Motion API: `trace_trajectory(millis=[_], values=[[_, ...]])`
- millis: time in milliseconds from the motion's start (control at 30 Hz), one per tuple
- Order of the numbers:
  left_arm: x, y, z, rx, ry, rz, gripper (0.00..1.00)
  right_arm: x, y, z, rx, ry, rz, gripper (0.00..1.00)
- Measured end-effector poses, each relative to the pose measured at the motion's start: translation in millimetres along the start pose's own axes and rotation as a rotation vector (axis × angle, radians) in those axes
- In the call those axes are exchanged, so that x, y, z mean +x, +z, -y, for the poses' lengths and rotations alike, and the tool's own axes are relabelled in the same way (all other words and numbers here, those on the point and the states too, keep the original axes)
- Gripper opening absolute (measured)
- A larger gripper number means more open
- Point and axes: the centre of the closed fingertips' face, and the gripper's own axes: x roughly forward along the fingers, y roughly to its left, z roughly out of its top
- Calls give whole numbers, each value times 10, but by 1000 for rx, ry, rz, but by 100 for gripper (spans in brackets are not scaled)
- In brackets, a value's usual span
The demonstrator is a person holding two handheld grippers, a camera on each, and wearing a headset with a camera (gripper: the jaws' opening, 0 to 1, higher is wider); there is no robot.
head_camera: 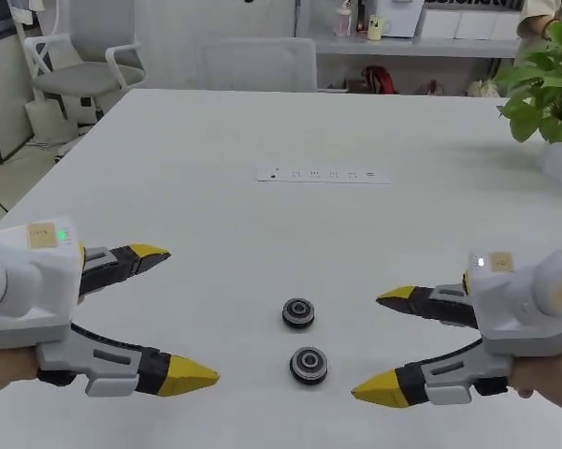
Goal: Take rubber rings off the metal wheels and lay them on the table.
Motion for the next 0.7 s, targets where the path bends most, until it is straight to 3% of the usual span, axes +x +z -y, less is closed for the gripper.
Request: trace_trajectory(millis=[267, 700], values=[[155, 4, 30, 25, -39, -17, 94, 111, -20, -23, -48, 43, -27, 69], [380, -95, 127, 41, -105, -47, 82, 253, -100, -31, -68, 92, -63, 57]])
